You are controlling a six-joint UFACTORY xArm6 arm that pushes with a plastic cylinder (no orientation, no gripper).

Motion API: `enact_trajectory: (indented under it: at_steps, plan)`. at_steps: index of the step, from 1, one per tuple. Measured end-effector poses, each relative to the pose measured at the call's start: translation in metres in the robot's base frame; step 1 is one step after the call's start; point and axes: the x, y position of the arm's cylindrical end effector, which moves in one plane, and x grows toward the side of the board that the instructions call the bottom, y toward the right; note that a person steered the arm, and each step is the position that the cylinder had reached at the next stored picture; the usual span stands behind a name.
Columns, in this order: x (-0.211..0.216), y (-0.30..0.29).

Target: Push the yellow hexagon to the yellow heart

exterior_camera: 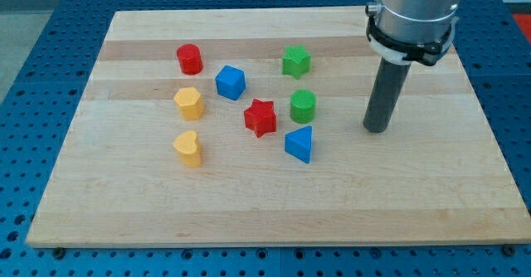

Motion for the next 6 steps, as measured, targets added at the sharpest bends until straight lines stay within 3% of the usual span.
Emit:
enact_trajectory:
  at_steps: [1,2,4,6]
  plan:
    - [-0.003,0.000]
    - [-0.064,-0.013]
    - [-0.251,-0.097]
    - [-0.272,-0.180]
